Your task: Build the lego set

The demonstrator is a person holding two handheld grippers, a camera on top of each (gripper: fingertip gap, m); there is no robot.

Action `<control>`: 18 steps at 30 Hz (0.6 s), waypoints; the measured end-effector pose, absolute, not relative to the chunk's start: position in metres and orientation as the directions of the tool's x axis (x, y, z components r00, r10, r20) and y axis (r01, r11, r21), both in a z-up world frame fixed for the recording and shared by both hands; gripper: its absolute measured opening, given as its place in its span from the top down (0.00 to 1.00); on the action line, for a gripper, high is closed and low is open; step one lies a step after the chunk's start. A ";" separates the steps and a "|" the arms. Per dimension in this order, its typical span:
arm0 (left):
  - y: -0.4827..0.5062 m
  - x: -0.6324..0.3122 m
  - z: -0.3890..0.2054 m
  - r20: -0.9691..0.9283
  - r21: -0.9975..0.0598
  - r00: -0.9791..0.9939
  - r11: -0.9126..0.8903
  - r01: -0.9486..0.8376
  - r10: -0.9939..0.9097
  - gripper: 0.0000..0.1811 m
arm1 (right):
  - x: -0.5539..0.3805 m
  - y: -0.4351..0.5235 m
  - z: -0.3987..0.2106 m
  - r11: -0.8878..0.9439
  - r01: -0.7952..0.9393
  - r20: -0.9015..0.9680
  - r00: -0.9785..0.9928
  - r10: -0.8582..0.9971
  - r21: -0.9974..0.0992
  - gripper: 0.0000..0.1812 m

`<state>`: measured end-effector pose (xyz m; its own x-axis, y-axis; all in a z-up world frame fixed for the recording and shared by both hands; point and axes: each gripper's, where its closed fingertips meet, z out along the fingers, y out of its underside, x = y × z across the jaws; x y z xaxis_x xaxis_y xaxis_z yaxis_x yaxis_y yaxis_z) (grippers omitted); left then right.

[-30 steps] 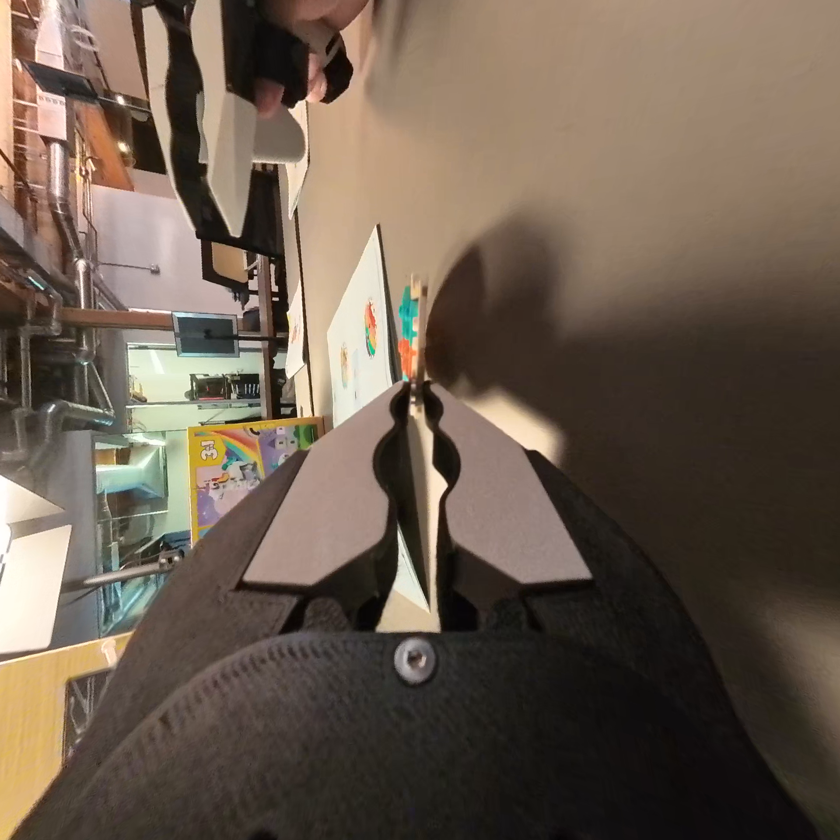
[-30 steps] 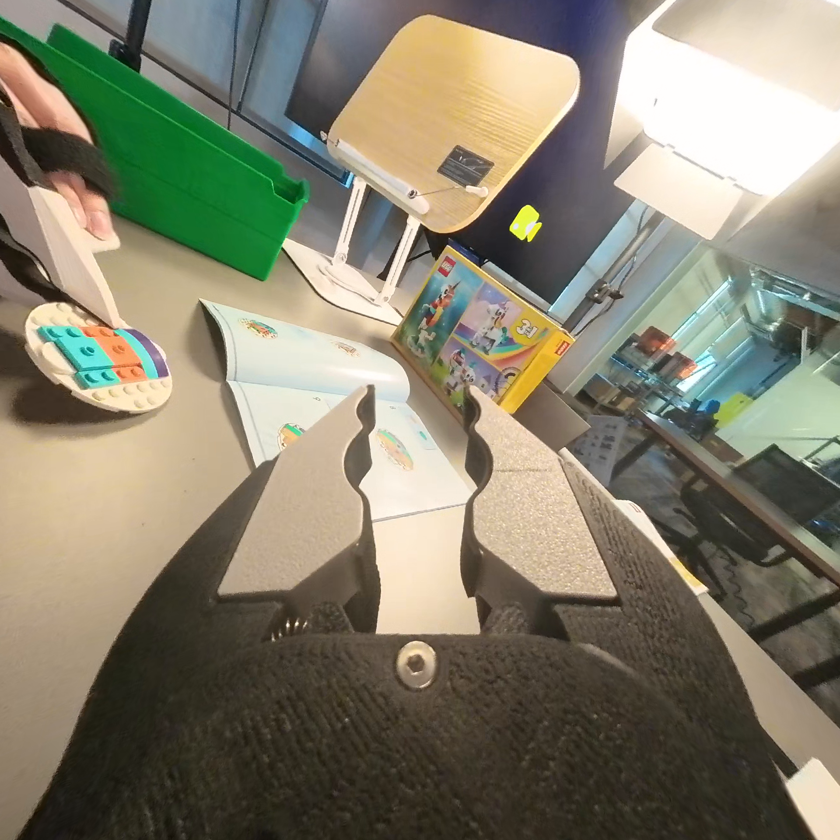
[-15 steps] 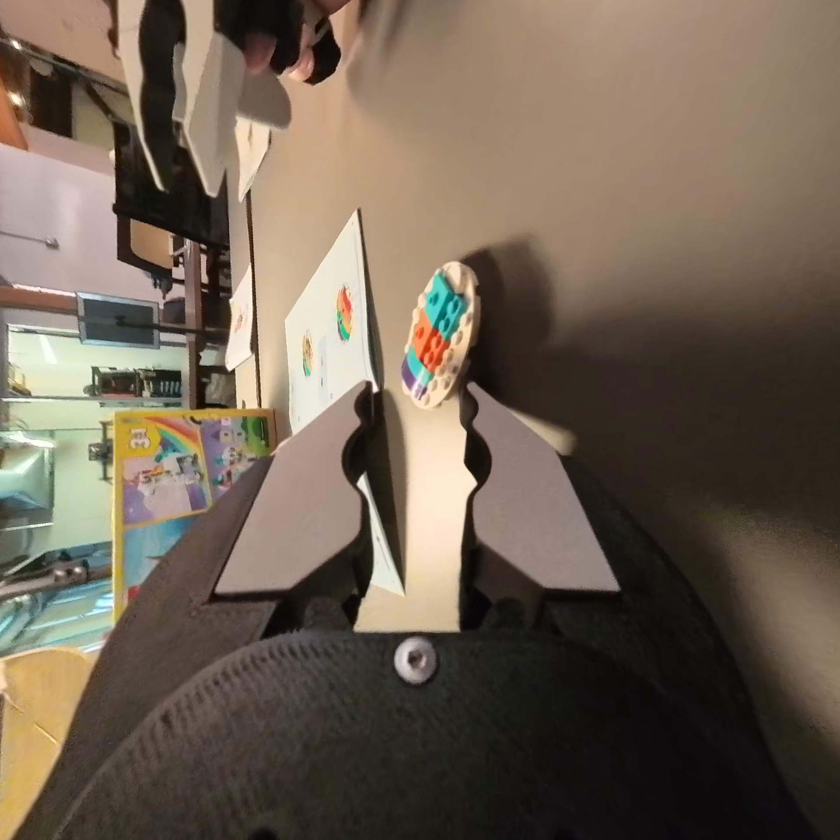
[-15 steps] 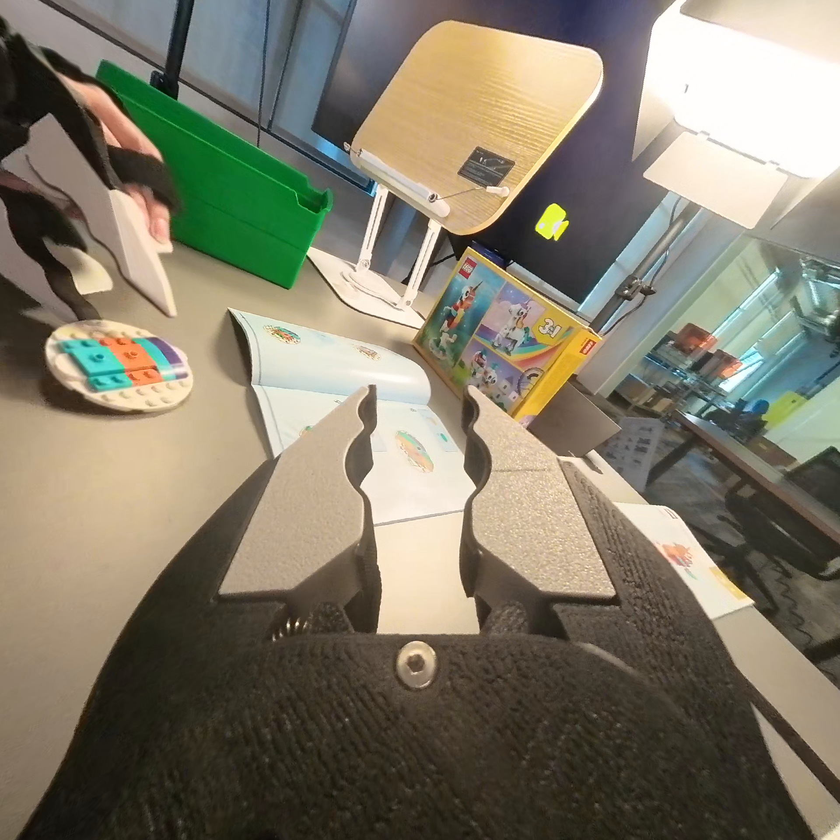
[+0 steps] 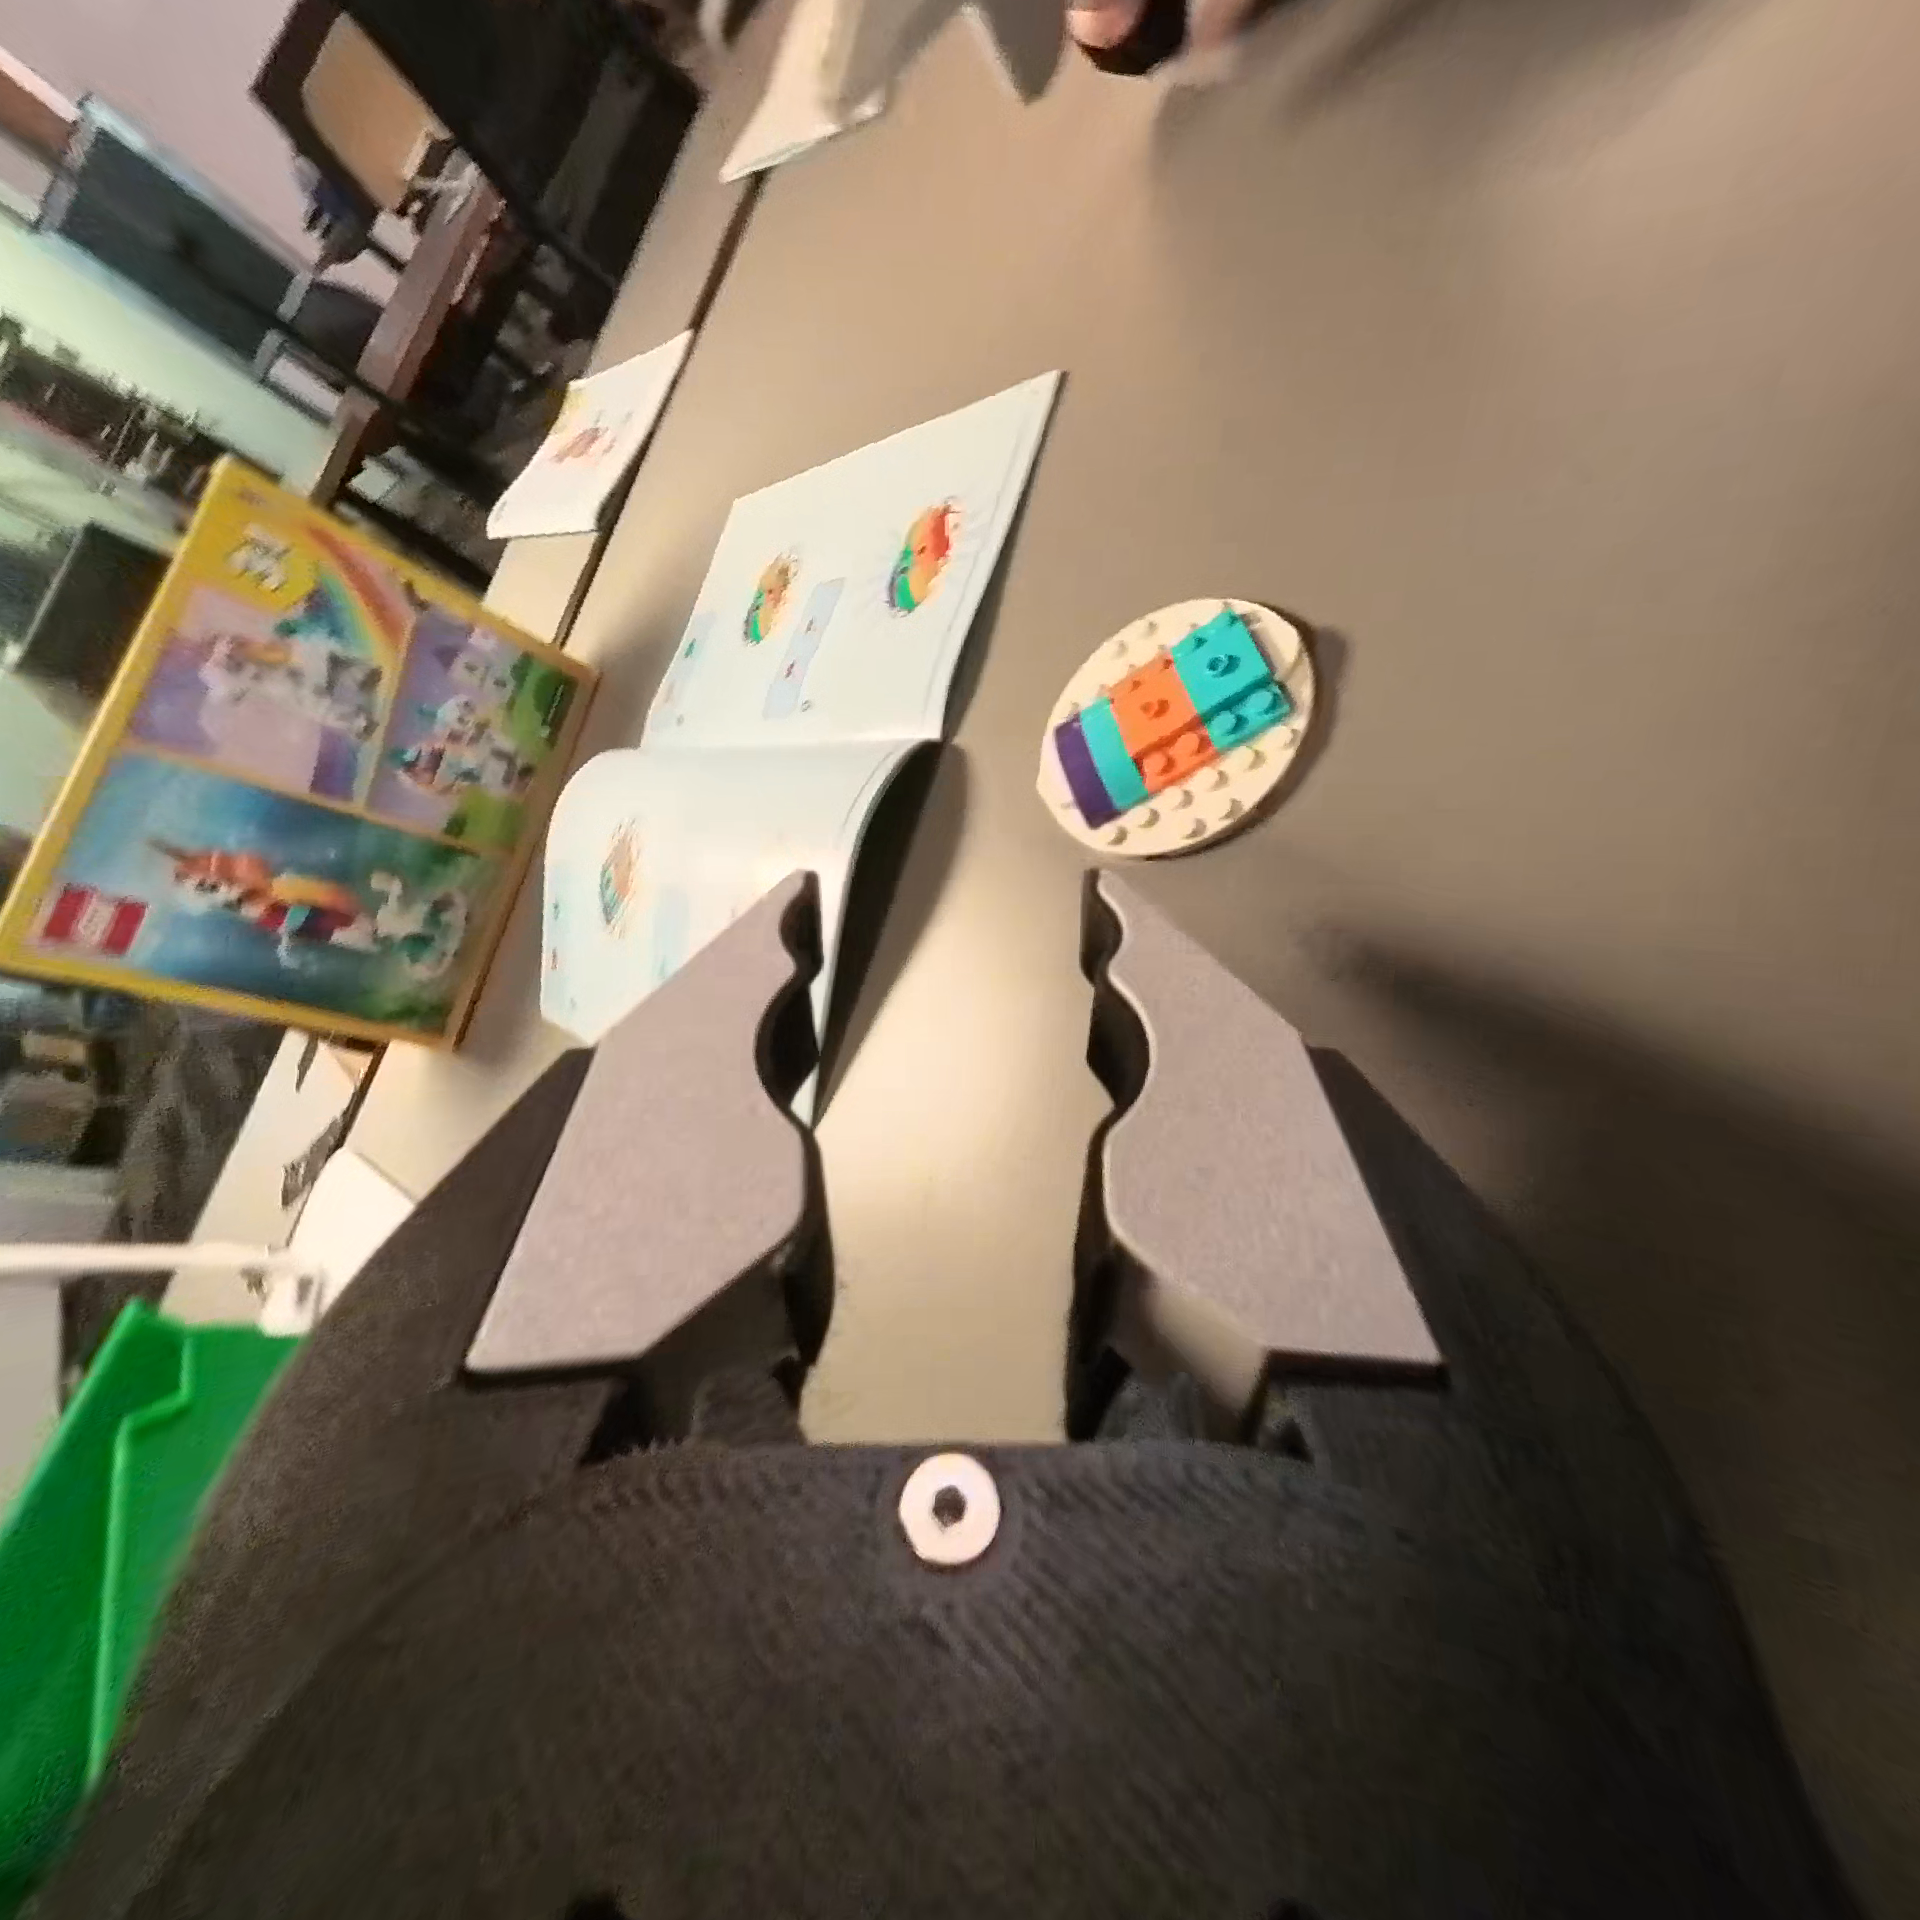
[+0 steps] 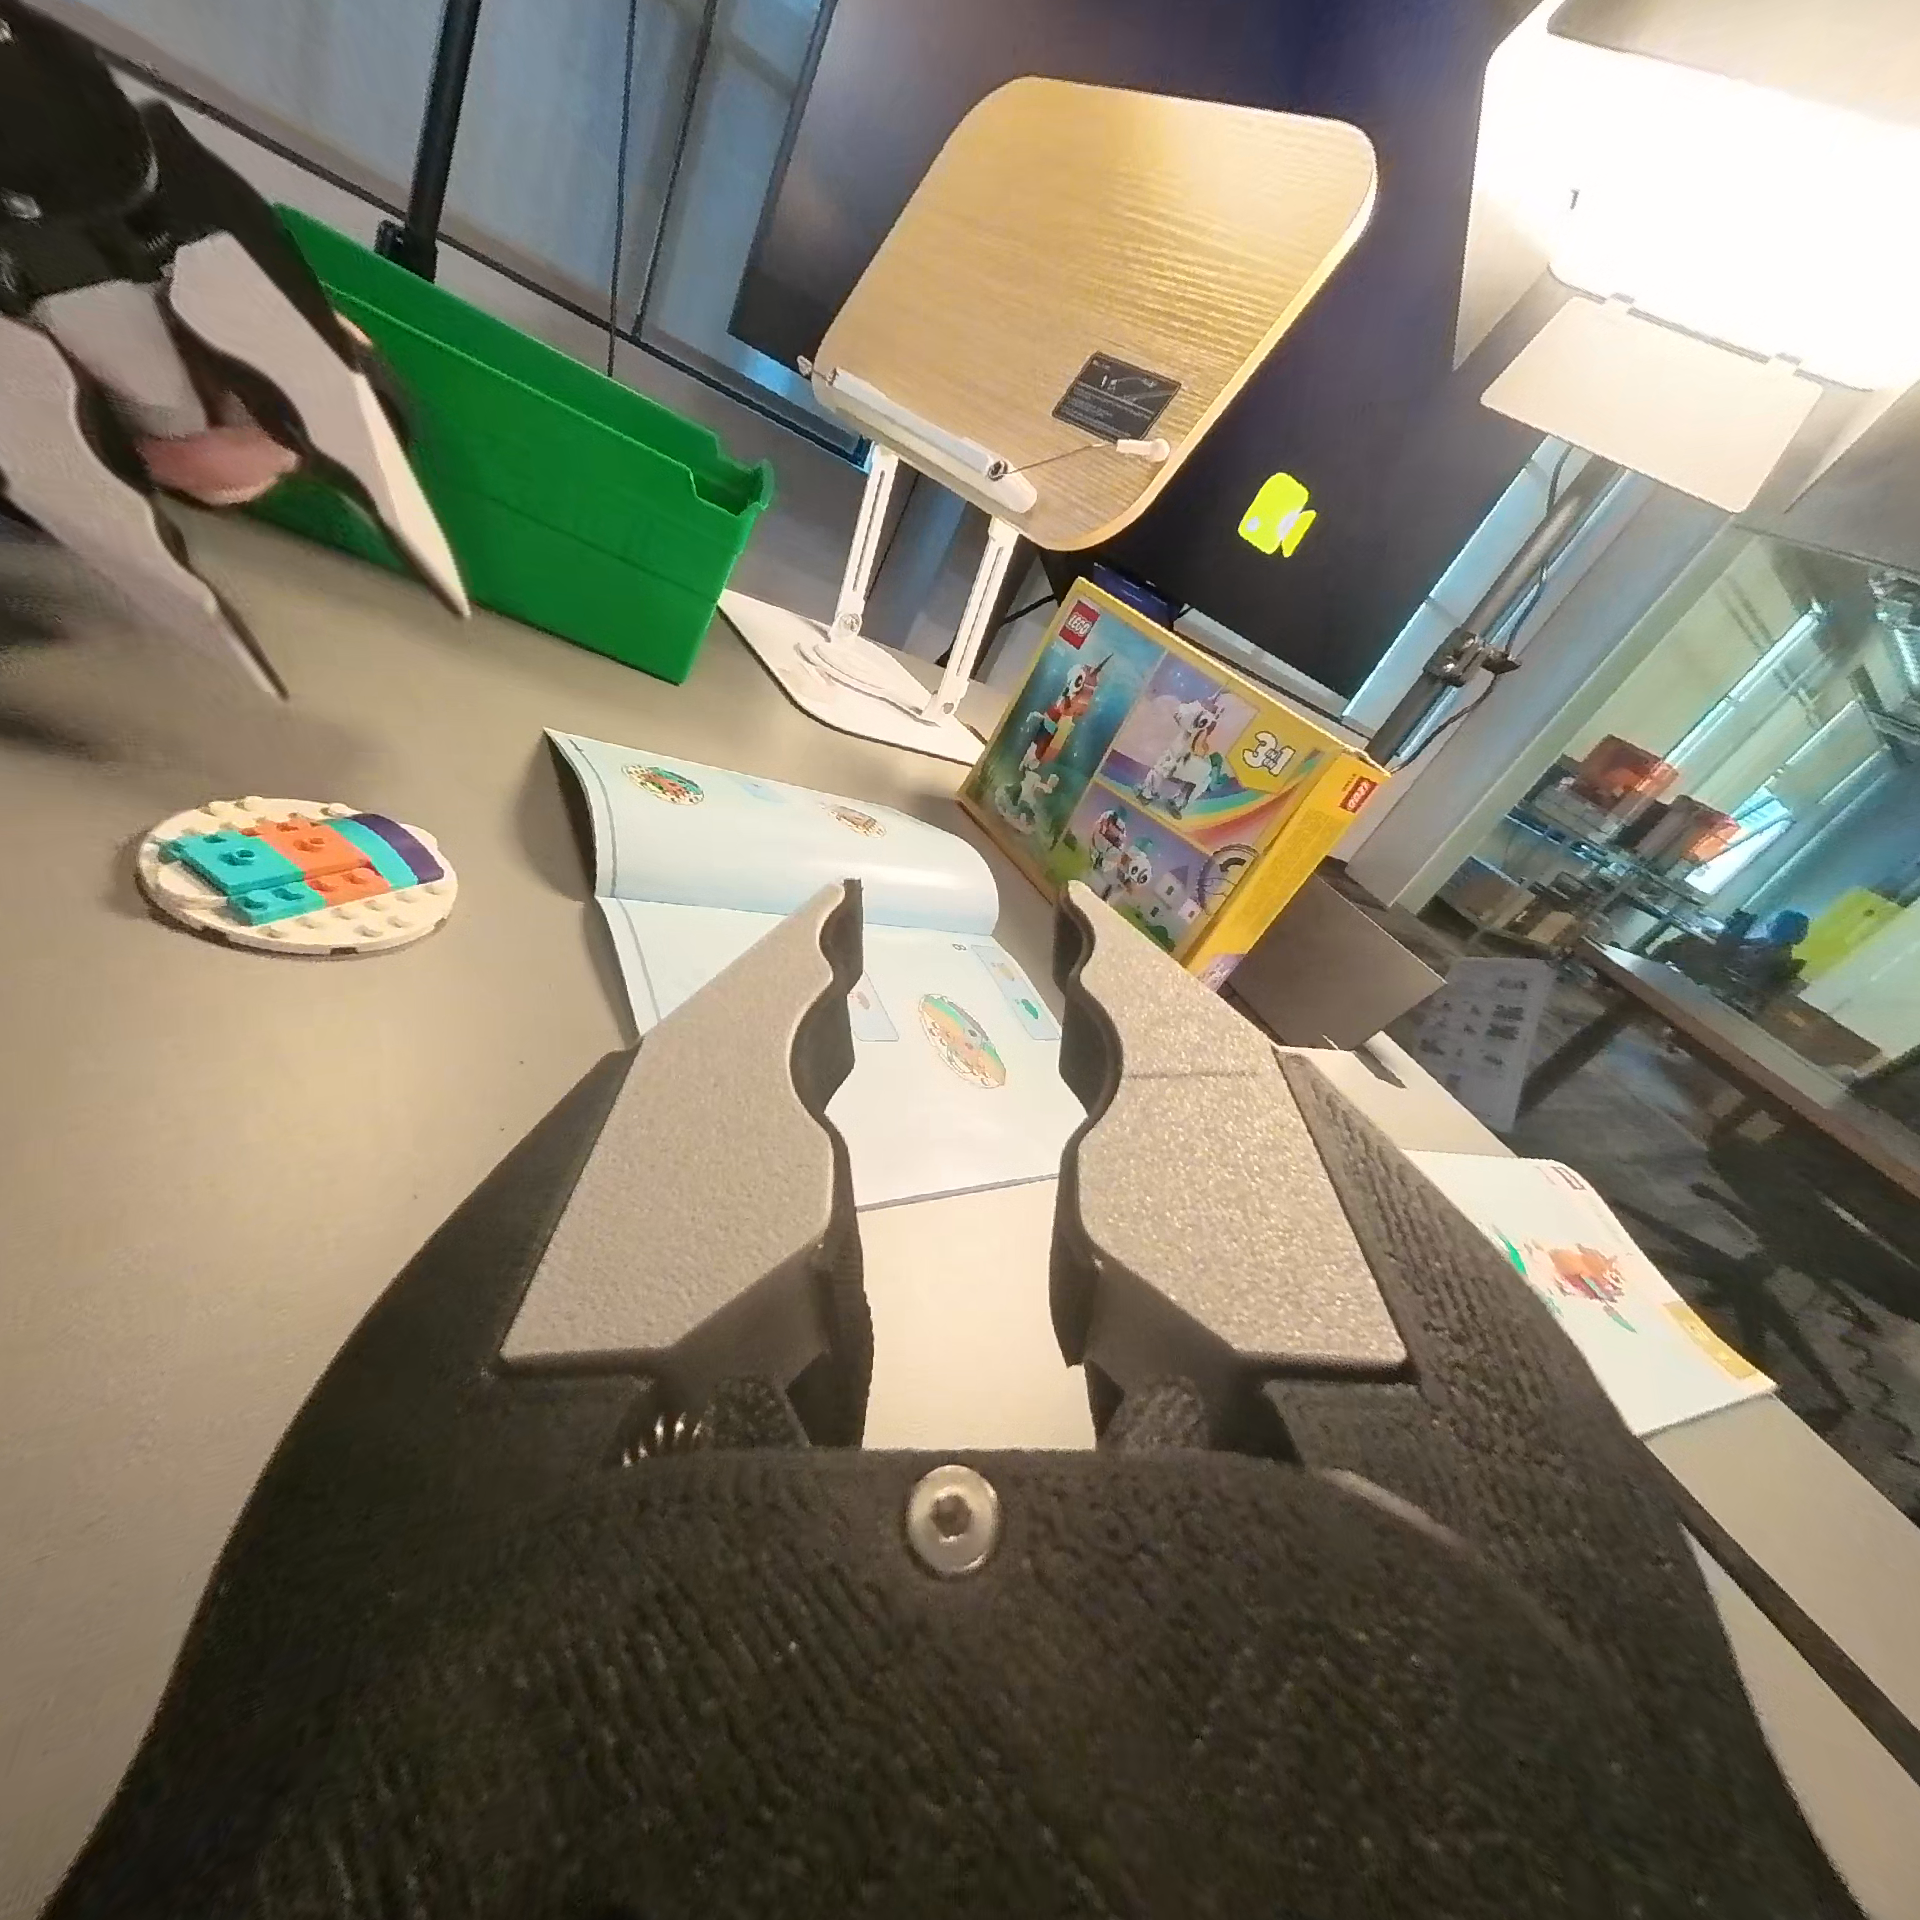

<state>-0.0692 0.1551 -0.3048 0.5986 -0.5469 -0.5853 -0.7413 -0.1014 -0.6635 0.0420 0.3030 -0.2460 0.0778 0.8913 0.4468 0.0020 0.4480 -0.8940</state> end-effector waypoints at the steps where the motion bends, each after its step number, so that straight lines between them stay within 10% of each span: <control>1: 0.154 -0.072 -0.300 -0.569 -0.694 0.638 -0.114 -0.711 -0.519 0.74 | 0.042 0.303 -0.246 0.446 0.000 0.445 0.077 0.892 -0.895 0.81; 18: 0.111 -0.077 -0.247 -0.344 -0.921 0.919 -0.119 -0.370 -0.194 0.74 | 0.055 0.307 -0.237 0.383 -0.054 0.377 0.097 0.921 -0.922 0.81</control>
<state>-0.0765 0.1107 -0.2466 0.9186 -0.1941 -0.3442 -0.3703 -0.1187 -0.9213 0.0554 0.3075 -0.2366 0.0974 0.9212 0.3768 -0.0542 0.3829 -0.9222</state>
